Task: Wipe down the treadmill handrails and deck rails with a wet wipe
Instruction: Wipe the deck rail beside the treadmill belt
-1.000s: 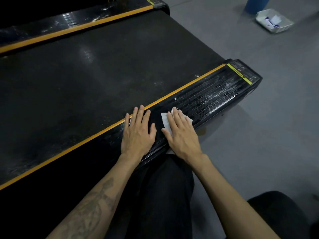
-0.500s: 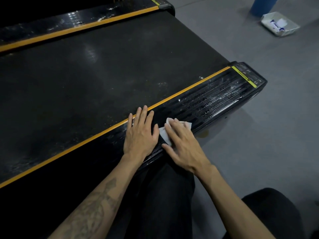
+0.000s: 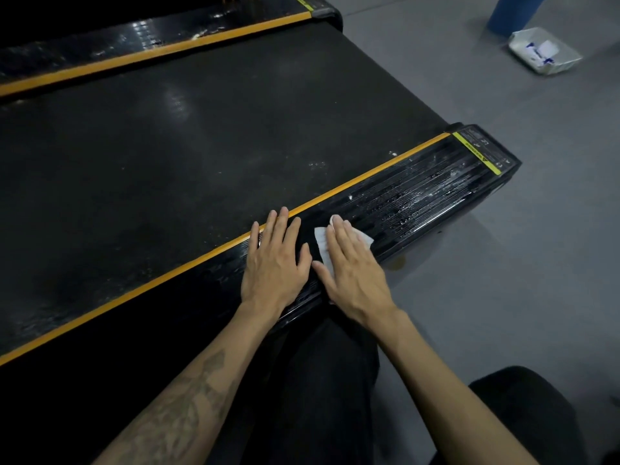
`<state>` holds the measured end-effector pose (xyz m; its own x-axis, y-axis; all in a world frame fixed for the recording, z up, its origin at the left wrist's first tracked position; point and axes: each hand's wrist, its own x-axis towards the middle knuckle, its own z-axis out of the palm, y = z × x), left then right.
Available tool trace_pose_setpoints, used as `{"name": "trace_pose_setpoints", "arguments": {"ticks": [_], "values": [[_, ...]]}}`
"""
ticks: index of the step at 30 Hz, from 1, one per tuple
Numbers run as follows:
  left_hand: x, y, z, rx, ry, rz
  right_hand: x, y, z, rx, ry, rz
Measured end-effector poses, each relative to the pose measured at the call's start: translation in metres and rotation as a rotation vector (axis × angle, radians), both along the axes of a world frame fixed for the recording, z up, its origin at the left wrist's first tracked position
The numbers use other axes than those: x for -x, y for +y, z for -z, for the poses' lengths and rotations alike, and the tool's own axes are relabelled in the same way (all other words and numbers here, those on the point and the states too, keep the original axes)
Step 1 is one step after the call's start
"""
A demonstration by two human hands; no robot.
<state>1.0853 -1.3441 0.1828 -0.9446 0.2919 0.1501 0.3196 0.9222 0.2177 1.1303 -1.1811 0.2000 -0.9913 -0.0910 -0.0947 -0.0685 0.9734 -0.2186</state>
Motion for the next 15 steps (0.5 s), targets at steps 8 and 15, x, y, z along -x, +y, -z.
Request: {"name": "trace_pose_setpoints", "arguments": {"ticks": [8,15], "values": [[0.000,0.001,-0.002,-0.004,-0.007,-0.001,-0.002,0.009,-0.001,0.036,0.020,-0.029],[-0.001,0.001,-0.003,0.000,-0.008,-0.006,0.017,0.015,-0.004,-0.055,-0.025,-0.031]]}}
